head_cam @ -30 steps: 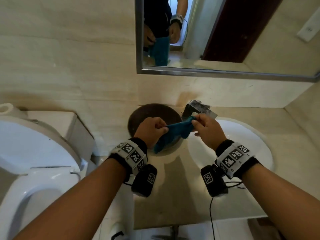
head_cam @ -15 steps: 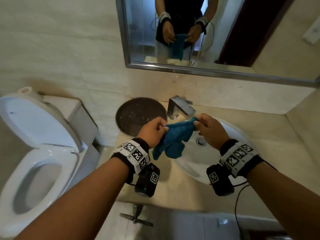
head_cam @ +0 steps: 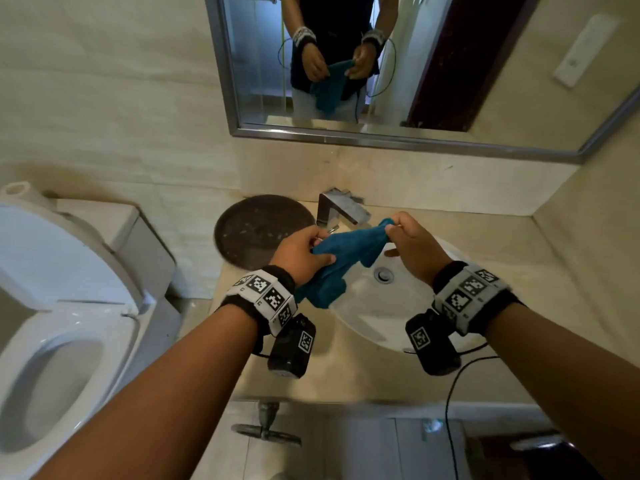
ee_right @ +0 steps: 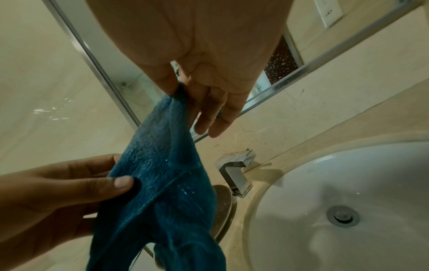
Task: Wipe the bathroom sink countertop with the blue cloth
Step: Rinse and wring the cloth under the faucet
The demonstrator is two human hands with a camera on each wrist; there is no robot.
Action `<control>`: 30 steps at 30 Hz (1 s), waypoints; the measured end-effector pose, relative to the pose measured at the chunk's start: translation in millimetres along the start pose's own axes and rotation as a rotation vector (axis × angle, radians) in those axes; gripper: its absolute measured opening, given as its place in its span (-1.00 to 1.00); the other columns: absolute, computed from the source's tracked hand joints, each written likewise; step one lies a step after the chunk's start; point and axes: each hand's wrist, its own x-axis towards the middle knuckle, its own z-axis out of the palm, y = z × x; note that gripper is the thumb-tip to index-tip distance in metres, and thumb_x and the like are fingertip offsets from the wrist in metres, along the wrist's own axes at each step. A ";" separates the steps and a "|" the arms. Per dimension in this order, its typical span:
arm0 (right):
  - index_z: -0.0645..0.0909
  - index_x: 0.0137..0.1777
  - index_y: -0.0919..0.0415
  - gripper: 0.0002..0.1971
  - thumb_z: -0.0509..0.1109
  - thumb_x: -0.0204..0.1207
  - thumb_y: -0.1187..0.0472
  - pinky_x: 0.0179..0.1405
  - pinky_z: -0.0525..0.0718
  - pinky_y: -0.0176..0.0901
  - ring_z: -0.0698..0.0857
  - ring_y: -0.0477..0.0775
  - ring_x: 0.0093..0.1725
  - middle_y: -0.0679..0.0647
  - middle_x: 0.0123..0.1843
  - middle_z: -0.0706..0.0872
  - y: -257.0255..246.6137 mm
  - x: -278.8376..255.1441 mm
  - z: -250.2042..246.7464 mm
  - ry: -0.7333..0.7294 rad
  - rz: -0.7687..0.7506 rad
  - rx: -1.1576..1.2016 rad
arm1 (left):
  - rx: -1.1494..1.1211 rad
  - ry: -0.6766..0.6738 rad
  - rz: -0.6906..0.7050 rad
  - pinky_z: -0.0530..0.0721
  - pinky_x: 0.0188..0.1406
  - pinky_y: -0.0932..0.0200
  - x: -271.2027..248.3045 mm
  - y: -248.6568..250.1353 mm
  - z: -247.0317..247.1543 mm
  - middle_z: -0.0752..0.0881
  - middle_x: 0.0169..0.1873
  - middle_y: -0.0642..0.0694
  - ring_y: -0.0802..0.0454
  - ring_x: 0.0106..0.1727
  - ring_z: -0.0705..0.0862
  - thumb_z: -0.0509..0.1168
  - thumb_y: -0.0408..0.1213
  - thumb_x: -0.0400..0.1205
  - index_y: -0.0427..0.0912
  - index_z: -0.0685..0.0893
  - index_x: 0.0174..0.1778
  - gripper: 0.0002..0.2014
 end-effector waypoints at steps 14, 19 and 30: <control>0.37 -0.11 0.22 -0.86 0.09 0.67 0.21 -0.25 0.43 -0.11 0.44 -0.01 -0.31 0.04 -0.33 0.44 51.5 55.6 -67.6 -0.072 -0.093 -0.131 | 0.042 0.049 -0.036 0.48 -0.17 0.25 53.4 14.8 64.4 0.65 -0.30 0.07 0.11 -0.19 0.60 0.33 -0.18 0.61 -0.02 0.65 -0.22 -0.91; 0.37 -0.12 0.18 -0.86 0.19 0.64 0.16 -0.20 0.44 -0.06 0.46 0.04 -0.29 0.08 -0.33 0.48 105.3 98.9 -104.7 -0.252 -0.044 -0.250 | 0.087 0.067 -0.169 0.46 -0.15 0.19 81.8 23.0 110.3 0.62 -0.27 -0.02 0.02 -0.16 0.56 0.30 -0.22 0.62 -0.08 0.59 -0.26 -0.86; 0.44 -0.26 0.05 -0.83 0.33 0.54 0.16 0.00 0.59 0.08 0.64 0.17 -0.15 0.14 -0.22 0.63 139.5 147.9 -97.1 -0.556 0.023 -0.361 | 0.018 0.142 -0.440 0.46 -0.08 0.20 85.4 10.0 156.3 0.62 -0.13 -0.11 -0.04 -0.04 0.58 0.21 -0.28 0.67 -0.11 0.52 -0.13 -0.93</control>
